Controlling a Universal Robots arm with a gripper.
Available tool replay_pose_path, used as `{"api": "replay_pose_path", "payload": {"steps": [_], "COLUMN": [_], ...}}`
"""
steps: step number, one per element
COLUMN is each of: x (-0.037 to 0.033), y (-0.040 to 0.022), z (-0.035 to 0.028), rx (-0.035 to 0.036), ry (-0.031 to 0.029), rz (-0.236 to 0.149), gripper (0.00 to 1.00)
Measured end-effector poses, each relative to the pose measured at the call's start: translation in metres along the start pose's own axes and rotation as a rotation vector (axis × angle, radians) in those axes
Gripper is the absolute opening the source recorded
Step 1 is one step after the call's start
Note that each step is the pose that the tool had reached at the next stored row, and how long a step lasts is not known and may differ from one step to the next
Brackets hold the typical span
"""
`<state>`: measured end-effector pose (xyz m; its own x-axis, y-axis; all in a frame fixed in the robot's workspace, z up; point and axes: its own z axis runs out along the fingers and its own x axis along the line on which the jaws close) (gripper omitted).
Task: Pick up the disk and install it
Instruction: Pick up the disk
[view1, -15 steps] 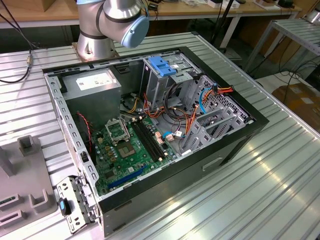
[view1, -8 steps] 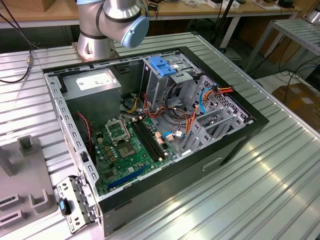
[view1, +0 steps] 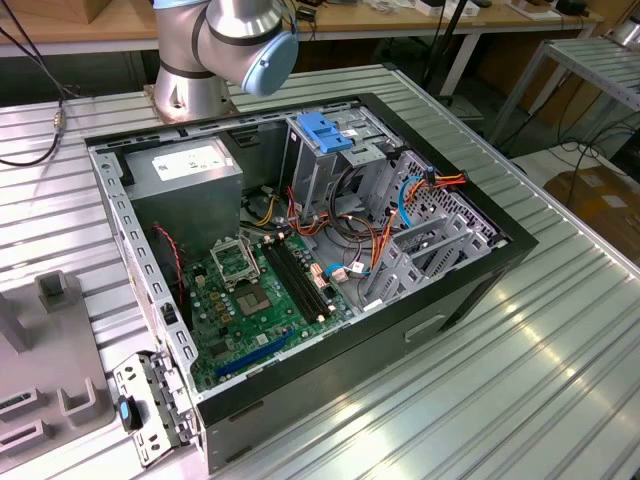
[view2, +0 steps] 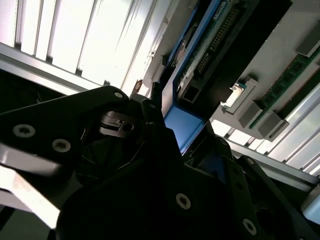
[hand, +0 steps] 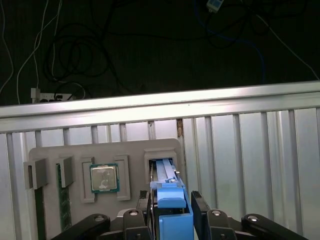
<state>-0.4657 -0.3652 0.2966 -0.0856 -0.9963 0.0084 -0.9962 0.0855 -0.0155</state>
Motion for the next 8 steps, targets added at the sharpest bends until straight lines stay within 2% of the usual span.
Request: {"api": "replay_pose_path", "payload": {"steps": [8], "x": [0.0010], "y": [-0.0001], "z": [-0.0002], "rx": [0.0001], "ry": [0.0008], "rz": [0.000], "gripper": [0.46]}}
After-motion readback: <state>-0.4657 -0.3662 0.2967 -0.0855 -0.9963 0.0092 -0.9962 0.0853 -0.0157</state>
